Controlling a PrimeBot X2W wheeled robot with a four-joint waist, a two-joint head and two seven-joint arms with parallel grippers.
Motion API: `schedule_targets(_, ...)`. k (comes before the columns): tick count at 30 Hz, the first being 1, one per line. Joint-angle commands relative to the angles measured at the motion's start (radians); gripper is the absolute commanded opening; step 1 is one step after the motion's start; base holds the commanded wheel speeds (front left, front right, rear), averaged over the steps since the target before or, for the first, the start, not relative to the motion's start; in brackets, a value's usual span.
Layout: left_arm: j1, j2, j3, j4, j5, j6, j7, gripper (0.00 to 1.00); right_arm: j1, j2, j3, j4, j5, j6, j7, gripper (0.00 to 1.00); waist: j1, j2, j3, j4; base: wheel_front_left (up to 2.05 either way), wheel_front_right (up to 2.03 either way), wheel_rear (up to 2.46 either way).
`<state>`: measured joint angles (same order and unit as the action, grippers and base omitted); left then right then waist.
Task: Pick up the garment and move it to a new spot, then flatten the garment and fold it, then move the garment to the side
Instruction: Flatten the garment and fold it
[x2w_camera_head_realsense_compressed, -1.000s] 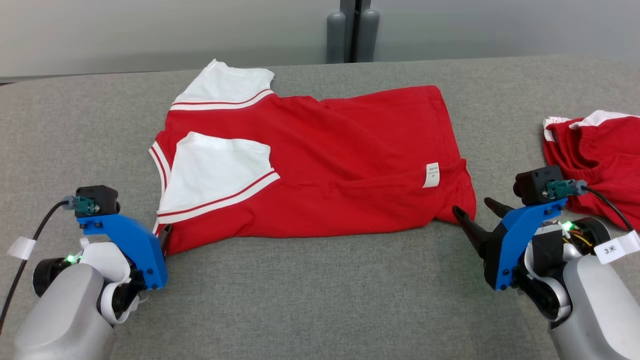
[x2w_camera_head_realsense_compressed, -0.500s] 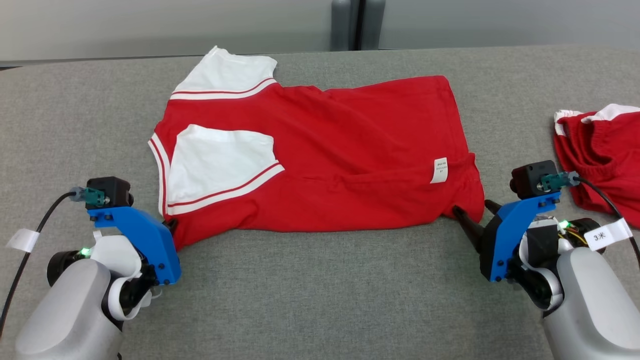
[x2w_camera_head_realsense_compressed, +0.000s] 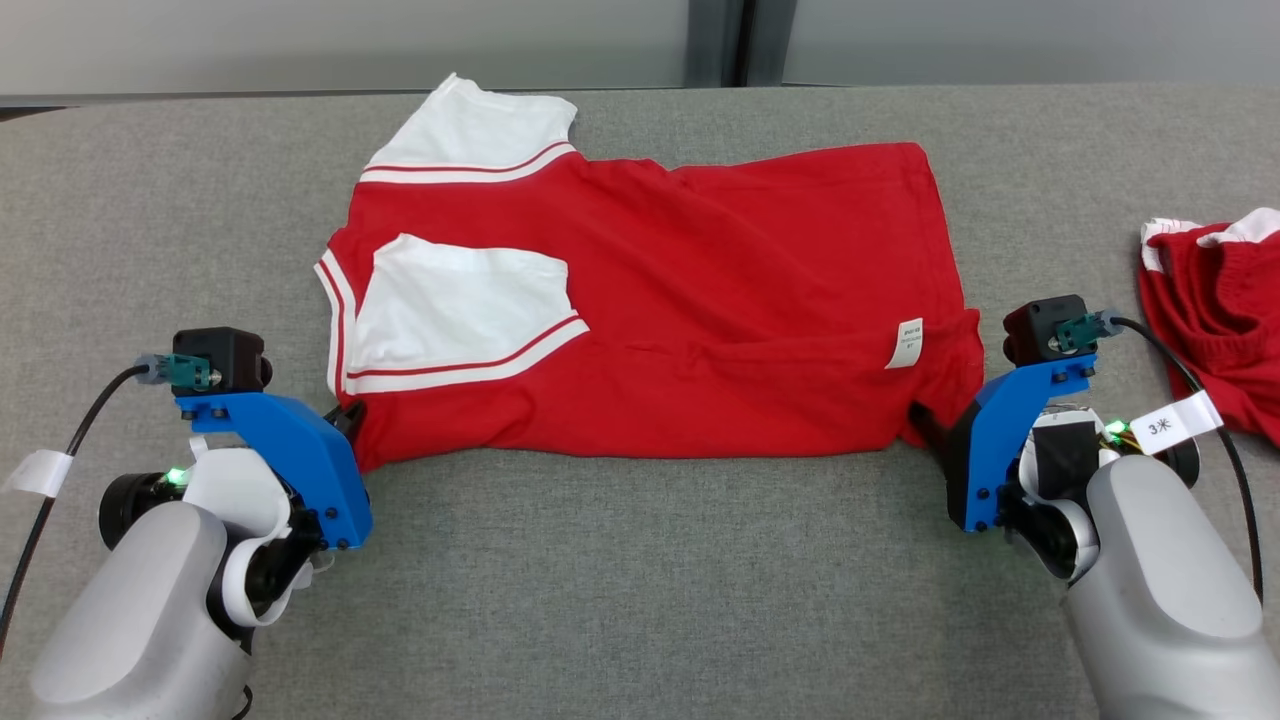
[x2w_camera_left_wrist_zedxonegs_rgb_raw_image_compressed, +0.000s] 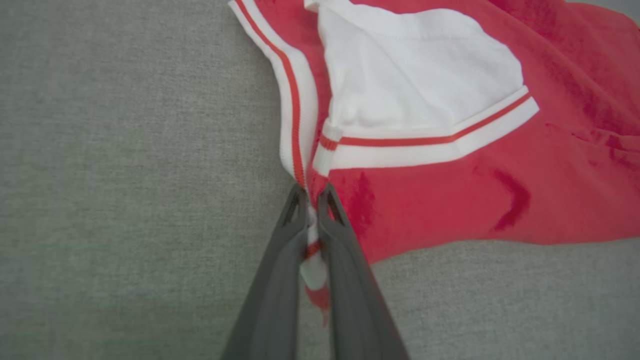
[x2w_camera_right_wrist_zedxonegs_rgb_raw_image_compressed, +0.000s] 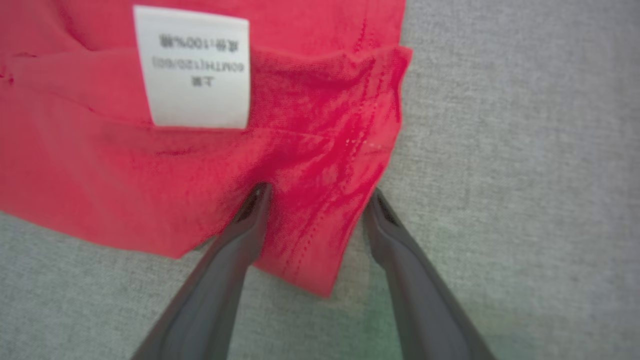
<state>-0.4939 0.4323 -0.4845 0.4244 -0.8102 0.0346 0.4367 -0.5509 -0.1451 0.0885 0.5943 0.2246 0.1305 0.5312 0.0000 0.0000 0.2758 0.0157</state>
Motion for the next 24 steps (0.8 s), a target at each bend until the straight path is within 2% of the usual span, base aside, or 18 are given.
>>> schedule_targets(1, -0.005, -0.001, 0.003, -0.004, -0.001, -0.002, -0.009, 0.0, 0.004, 0.006, 0.009, 0.018, 0.001, 0.0, 0.009, 0.46, 0.0, 0.0, -0.001, 0.0, 0.0, 0.0, 0.0)
schedule_targets(2, -0.005, 0.0, 0.004, -0.008, -0.003, -0.003, -0.009, 0.0, 0.001, 0.004, 0.015, 0.024, 0.007, 0.0, 0.01, 0.33, 0.0, 0.0, -0.004, -0.001, 0.0, 0.0, 0.0)
schedule_targets(3, -0.003, 0.002, 0.005, -0.012, -0.004, -0.003, -0.009, 0.0, -0.002, -0.001, 0.021, 0.027, 0.011, 0.0, 0.011, 0.13, 0.0, 0.0, -0.006, -0.001, 0.0, 0.0, 0.0)
schedule_targets(4, -0.001, 0.005, 0.007, -0.017, -0.006, -0.004, -0.009, 0.0, -0.006, -0.006, 0.026, 0.028, 0.019, 0.0, 0.013, 0.0, 0.0, 0.0, -0.01, -0.003, 0.0, 0.0, 0.0)
schedule_targets(13, 0.045, 0.06, 0.018, -0.141, -0.025, -0.006, 0.014, 0.0, 0.021, -0.115, 0.059, -0.062, 0.109, 0.0, 0.043, 0.0, 0.0, 0.0, -0.053, -0.013, 0.0, 0.0, 0.0)
schedule_targets(19, 0.157, 0.136, 0.022, -0.326, -0.048, 0.021, 0.076, 0.0, 0.154, -0.201, 0.055, -0.242, 0.186, 0.0, 0.094, 0.0, 0.0, 0.0, -0.078, -0.018, 0.0, 0.0, 0.0)
schedule_targets(24, 0.306, 0.187, 0.034, -0.482, -0.085, 0.072, 0.111, 0.0, 0.328, -0.219, -0.001, -0.422, 0.22, 0.0, 0.124, 0.0, 0.0, 0.0, -0.095, -0.022, 0.0, 0.0, 0.0)
